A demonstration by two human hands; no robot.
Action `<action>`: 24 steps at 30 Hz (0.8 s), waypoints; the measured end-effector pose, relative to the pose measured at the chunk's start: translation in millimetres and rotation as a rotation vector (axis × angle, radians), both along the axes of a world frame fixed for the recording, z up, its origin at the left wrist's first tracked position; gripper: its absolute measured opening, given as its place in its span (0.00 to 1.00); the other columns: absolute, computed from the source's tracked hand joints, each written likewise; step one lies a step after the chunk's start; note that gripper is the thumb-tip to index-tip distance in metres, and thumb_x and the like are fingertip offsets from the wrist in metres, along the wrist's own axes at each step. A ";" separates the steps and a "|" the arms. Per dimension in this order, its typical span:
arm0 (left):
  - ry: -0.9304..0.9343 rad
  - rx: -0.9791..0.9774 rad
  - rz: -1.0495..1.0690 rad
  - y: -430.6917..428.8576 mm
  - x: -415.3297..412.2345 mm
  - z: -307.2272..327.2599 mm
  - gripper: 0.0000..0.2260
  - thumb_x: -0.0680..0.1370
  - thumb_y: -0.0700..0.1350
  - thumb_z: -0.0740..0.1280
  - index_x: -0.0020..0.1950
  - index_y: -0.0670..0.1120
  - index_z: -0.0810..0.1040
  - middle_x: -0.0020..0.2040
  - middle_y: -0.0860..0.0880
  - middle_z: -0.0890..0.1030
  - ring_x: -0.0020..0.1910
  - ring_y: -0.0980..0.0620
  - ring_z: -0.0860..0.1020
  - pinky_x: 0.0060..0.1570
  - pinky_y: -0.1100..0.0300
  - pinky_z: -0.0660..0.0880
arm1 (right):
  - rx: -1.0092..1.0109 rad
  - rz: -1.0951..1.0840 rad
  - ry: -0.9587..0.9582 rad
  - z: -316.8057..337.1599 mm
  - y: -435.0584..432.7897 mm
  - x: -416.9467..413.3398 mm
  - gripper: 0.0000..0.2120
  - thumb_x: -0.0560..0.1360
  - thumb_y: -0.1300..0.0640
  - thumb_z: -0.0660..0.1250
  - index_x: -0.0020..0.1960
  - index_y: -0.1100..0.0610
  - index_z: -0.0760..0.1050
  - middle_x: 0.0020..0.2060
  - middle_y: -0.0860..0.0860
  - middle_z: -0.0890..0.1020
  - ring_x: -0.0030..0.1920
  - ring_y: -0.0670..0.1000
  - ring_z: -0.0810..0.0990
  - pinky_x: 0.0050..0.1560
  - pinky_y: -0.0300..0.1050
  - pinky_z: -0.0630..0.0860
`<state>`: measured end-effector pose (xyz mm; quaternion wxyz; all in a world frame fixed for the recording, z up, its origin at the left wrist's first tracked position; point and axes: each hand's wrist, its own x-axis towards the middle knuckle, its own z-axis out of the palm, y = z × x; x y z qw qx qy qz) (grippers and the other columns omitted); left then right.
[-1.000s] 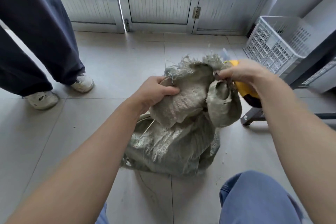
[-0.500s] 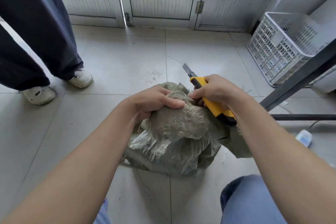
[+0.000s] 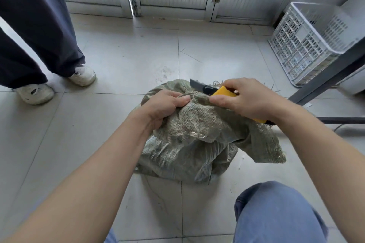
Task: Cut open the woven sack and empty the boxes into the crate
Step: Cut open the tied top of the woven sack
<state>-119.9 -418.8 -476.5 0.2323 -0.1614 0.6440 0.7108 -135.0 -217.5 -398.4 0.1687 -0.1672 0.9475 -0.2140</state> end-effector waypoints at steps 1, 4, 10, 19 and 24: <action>0.003 0.004 0.008 0.7 -0.8 -0.5 0.07 0.77 0.41 0.66 0.44 0.40 0.81 0.37 0.43 0.83 0.35 0.47 0.80 0.46 0.52 0.79 | 0.045 0.020 -0.008 0.4 2.0 1.6 0.21 0.73 0.37 0.65 0.40 0.56 0.73 0.34 0.51 0.74 0.35 0.52 0.71 0.35 0.46 0.64; 0.018 0.007 0.041 0.7 -2.4 -2.1 0.08 0.78 0.41 0.66 0.42 0.40 0.81 0.35 0.43 0.82 0.33 0.47 0.79 0.47 0.51 0.78 | 0.134 0.045 -0.014 -0.6 6.6 2.9 0.23 0.72 0.37 0.65 0.40 0.59 0.74 0.32 0.52 0.73 0.33 0.51 0.70 0.33 0.46 0.63; 0.026 -0.006 0.028 0.0 0.4 -1.4 0.09 0.77 0.42 0.66 0.39 0.42 0.81 0.34 0.44 0.81 0.31 0.49 0.79 0.42 0.54 0.79 | 0.144 0.023 -0.026 1.2 6.5 5.0 0.21 0.72 0.38 0.67 0.33 0.55 0.71 0.28 0.50 0.70 0.29 0.49 0.68 0.31 0.44 0.61; 0.051 -0.068 -0.007 -1.2 3.1 4.9 0.08 0.77 0.43 0.67 0.40 0.42 0.80 0.34 0.44 0.81 0.32 0.49 0.78 0.40 0.55 0.78 | 0.195 0.065 0.015 9.4 -0.8 7.4 0.20 0.72 0.38 0.67 0.35 0.54 0.71 0.31 0.52 0.73 0.32 0.51 0.70 0.33 0.45 0.64; 0.062 -0.075 -0.002 -0.2 3.8 6.2 0.09 0.77 0.42 0.67 0.38 0.42 0.80 0.32 0.46 0.81 0.31 0.50 0.78 0.38 0.56 0.78 | 0.203 0.049 0.053 17.6 -1.9 10.3 0.21 0.71 0.37 0.67 0.36 0.56 0.74 0.32 0.52 0.75 0.31 0.51 0.71 0.33 0.45 0.67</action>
